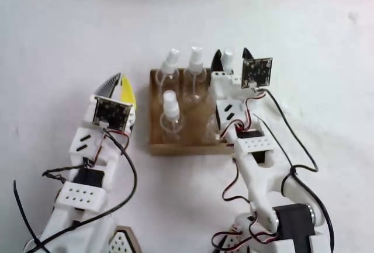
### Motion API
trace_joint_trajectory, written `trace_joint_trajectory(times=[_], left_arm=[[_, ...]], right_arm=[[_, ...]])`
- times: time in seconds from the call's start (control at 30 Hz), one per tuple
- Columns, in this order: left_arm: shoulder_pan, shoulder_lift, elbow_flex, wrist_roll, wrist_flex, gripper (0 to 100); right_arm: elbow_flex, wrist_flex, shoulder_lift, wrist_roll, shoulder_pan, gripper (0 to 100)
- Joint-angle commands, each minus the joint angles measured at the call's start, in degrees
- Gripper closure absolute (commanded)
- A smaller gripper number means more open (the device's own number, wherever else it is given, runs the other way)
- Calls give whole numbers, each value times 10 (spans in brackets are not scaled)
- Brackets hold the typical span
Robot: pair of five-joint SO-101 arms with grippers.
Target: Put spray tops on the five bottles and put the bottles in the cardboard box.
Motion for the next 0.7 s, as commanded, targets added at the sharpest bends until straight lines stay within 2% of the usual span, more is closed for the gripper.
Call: trace_joint_trajectory(times=[0.0, 0.3, 0.57, 0.67], left_arm=[[6, 2, -11, -4, -15, 976], [7, 2, -11, -4, -15, 976], [7, 2, -11, -4, -15, 976], [7, 2, -11, -4, -15, 976]], right_arm=[[-8, -9, -10, 8, -4, 789], [-5, 13, -96, 4, -4, 786], [-67, 224, -235, 4, -20, 786], [-123, 342, -298, 4, -6, 786]])
